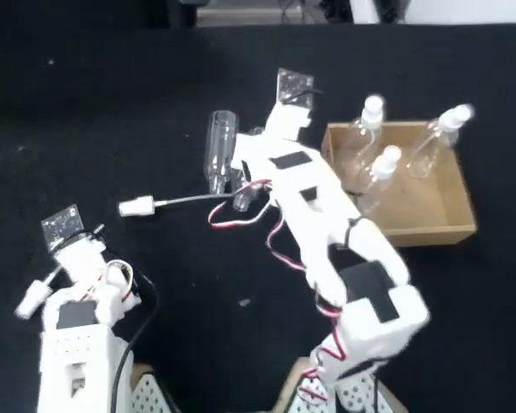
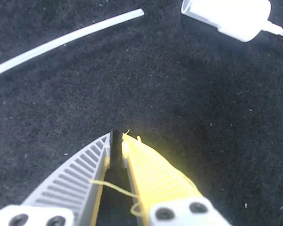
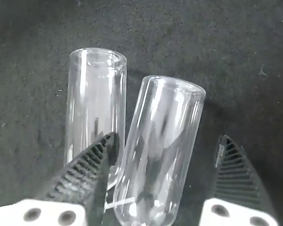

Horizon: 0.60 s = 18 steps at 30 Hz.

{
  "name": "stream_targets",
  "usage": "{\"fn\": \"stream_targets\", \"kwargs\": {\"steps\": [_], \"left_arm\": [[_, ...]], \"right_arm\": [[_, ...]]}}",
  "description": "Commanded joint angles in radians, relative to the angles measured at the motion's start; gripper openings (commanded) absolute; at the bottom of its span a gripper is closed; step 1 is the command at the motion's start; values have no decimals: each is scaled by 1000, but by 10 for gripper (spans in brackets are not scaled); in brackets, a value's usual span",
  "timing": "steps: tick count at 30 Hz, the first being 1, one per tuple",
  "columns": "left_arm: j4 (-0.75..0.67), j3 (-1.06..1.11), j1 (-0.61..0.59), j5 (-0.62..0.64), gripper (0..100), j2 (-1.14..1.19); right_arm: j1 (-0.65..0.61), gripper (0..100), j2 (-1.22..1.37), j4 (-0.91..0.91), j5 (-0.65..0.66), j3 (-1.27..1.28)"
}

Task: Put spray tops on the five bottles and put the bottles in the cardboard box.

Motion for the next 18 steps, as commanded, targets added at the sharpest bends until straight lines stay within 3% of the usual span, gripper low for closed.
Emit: {"fn": "stream_targets", "kwargs": {"steps": [1, 12, 14, 18], "left_arm": [[-11, 2, -7, 6, 40, -3], [-11, 2, -7, 6, 40, -3], [-11, 2, -7, 6, 40, -3], [-11, 2, -7, 6, 40, -3]], "right_arm": [[18, 279, 5, -28, -12, -68], [14, 273, 114, -26, -8, -70], [15, 217, 113, -11, -8, -70], [20, 12, 58, 60, -6, -67]]}}
